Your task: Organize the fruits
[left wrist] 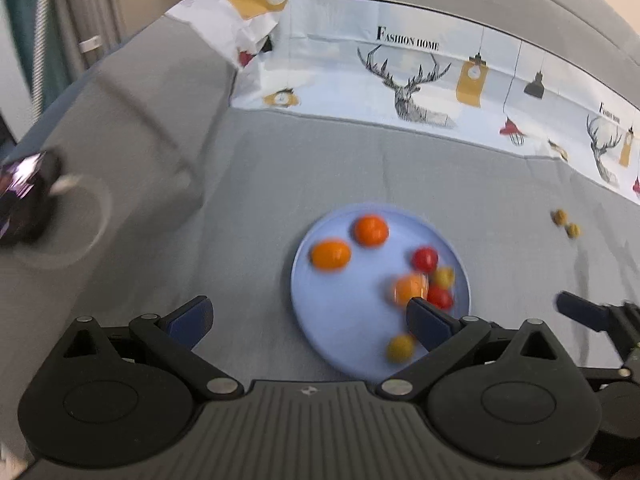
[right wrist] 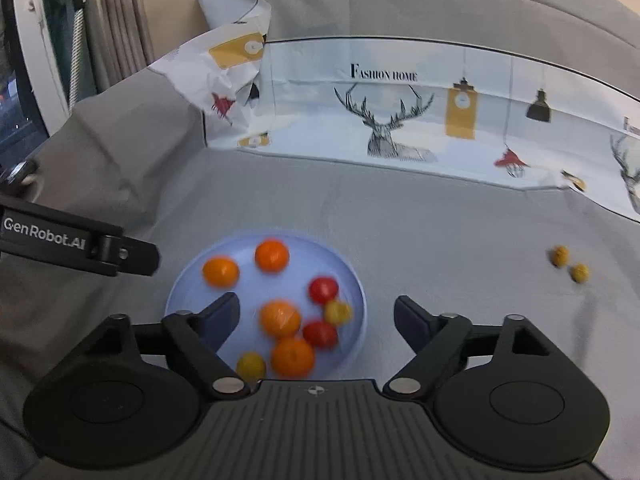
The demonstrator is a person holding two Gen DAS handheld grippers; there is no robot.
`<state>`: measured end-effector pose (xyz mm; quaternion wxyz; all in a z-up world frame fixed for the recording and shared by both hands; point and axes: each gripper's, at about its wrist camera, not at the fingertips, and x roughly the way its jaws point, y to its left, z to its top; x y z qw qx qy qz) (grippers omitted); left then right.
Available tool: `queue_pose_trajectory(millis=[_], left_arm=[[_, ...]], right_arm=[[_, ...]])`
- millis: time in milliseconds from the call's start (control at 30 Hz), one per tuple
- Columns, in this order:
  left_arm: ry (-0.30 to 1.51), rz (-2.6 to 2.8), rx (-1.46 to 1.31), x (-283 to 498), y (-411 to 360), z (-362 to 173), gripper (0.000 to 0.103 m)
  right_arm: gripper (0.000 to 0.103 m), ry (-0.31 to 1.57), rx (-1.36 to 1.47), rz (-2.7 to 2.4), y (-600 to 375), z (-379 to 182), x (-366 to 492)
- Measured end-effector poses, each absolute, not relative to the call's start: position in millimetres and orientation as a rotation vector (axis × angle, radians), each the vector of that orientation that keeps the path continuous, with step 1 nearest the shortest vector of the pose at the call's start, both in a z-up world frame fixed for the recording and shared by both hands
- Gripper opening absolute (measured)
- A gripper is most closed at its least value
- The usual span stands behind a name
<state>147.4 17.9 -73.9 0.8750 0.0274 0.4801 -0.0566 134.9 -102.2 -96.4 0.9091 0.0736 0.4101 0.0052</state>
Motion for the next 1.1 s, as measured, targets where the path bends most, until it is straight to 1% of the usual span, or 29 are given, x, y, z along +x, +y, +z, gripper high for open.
queue_pose_trajectory(millis=[67, 200, 467, 700, 1100], left_arm=[[1.012, -0.097, 0.042, 121.9, 24.9, -70.3, 0.103], [0.994, -0.063, 0.018, 76.8, 35.5, -62.3, 0.103], [0.919, -0.029, -0.017, 28.7, 47.0, -36.7, 0.103], [0.840, -0.051, 0.018, -4.1, 40.1, -17.3, 0.103], [0.792, -0.068, 0.020, -29.5, 39.9, -5.3, 0.103]], right_arm=[[0.093, 0.865, 0.155, 0.001, -100.2, -88.7, 112.4], [0.096, 0.872, 0.140, -0.009, -90.1, -72.2, 64.7], [0.100, 0.728, 0.016, -0.010, -69.9, -34.2, 2.6], [0.100, 0.659, 0.009, -0.016, -67.7, -16.2, -25.8], [0.101, 0.596, 0.005, -0.020, -63.4, -2.3, -50.9]])
